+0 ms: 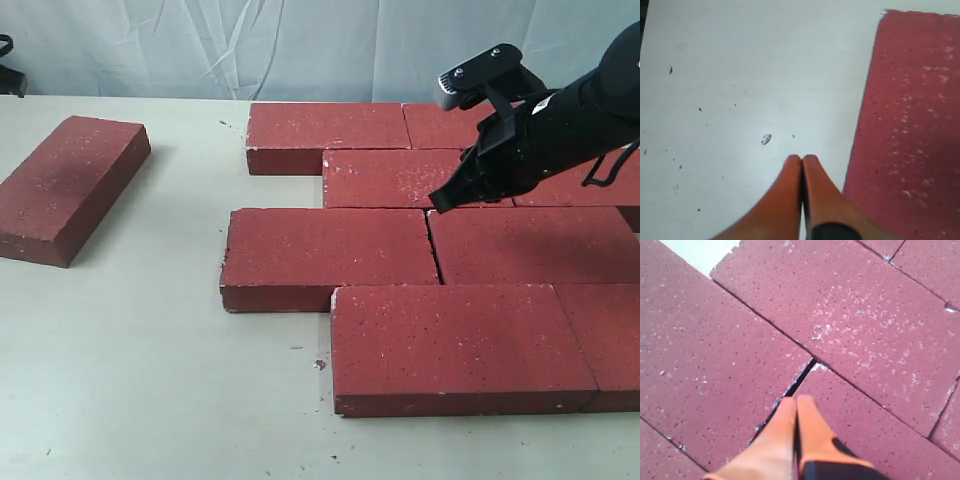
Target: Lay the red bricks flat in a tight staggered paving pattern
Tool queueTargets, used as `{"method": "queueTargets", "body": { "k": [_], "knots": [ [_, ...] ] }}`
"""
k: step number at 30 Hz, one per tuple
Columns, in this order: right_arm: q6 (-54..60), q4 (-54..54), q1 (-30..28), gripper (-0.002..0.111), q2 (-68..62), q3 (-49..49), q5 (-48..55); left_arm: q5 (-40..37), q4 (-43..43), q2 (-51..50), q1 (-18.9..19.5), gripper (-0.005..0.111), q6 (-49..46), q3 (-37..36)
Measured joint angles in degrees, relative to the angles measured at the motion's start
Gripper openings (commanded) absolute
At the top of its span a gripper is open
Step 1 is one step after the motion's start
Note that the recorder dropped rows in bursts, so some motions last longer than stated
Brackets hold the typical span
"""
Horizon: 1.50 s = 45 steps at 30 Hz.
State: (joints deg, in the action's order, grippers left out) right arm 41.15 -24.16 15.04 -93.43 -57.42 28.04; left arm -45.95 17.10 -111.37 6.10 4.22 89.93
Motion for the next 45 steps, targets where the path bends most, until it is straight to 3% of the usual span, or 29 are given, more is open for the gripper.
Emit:
{"method": "queueTargets", "body": {
  "k": [6,13,25,34,40,45],
  "knots": [
    [0.1,-0.4,0.0,-0.001,0.0,0.0,-2.5,0.4,-6.5,-9.6,4.9,0.000,-2.6,8.2],
    [0.1,-1.3,0.0,-0.001,0.0,0.0,-2.7,-1.9,-7.9,-19.5,5.4,0.000,-6.7,21.4],
    [0.2,-2.8,0.0,-0.001,0.0,0.0,-3.2,-13.9,-9.6,-34.5,5.6,0.000,-7.7,44.4],
    [0.2,-2.9,0.0,-0.001,0.0,0.0,-3.9,-13.0,-18.4,-38.0,5.9,0.000,-10.1,48.3],
    [0.2,-3.0,0.0,-0.001,0.0,0.0,-3.9,-8.0,-19.3,-38.9,5.9,0.000,-10.5,48.3],
    [0.2,-3.4,0.0,-0.001,0.0,0.0,-4.2,-5.9,-26.0,-40.4,5.9,0.000,-13.5,48.5]
  ]
}}
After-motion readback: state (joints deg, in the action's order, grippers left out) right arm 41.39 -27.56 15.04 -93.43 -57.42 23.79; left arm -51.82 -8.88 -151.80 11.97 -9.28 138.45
